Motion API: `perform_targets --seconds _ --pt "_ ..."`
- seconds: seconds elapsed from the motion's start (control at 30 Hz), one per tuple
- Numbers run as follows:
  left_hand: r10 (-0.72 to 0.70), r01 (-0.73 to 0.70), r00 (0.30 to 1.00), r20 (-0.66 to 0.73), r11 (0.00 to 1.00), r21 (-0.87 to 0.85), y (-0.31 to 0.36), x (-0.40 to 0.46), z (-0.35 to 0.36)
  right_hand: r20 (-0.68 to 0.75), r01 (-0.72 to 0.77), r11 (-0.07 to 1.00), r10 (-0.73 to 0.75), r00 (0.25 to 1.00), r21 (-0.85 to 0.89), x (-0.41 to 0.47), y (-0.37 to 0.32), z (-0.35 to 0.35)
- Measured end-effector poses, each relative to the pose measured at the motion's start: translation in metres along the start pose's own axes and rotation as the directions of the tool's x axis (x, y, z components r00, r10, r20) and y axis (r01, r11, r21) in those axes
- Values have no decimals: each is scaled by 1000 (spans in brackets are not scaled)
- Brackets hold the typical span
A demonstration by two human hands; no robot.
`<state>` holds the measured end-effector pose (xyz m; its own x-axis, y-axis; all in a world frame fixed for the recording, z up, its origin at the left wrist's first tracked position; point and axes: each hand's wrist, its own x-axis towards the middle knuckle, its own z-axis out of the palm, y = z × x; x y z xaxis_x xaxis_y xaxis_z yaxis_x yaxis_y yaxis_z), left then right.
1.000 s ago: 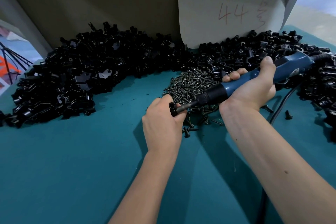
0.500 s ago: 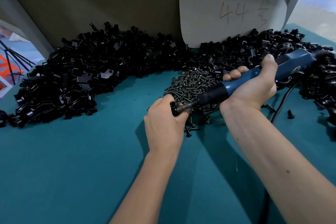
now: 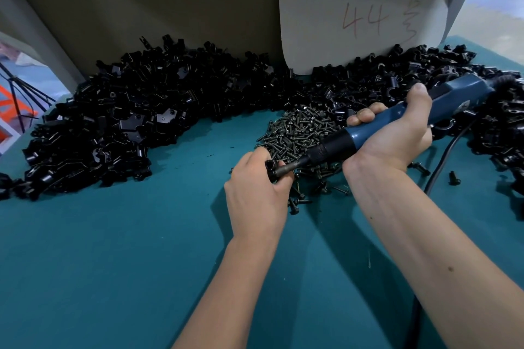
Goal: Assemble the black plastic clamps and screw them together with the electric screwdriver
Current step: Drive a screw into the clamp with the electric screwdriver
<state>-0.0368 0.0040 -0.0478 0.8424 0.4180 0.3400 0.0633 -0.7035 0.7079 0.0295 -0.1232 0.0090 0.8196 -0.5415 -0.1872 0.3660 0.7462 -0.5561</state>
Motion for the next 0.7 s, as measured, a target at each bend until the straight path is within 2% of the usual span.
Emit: perform_targets --seconds 0.43,0.7 --pt "60 -51 995 -76 993 108 -1 0 2 -131 -66 997 61 989 -36 5 4 -5" --pt "142 -135 988 -63 986 101 2 0 4 -116 -62 995 53 992 -72 11 -4 -3"
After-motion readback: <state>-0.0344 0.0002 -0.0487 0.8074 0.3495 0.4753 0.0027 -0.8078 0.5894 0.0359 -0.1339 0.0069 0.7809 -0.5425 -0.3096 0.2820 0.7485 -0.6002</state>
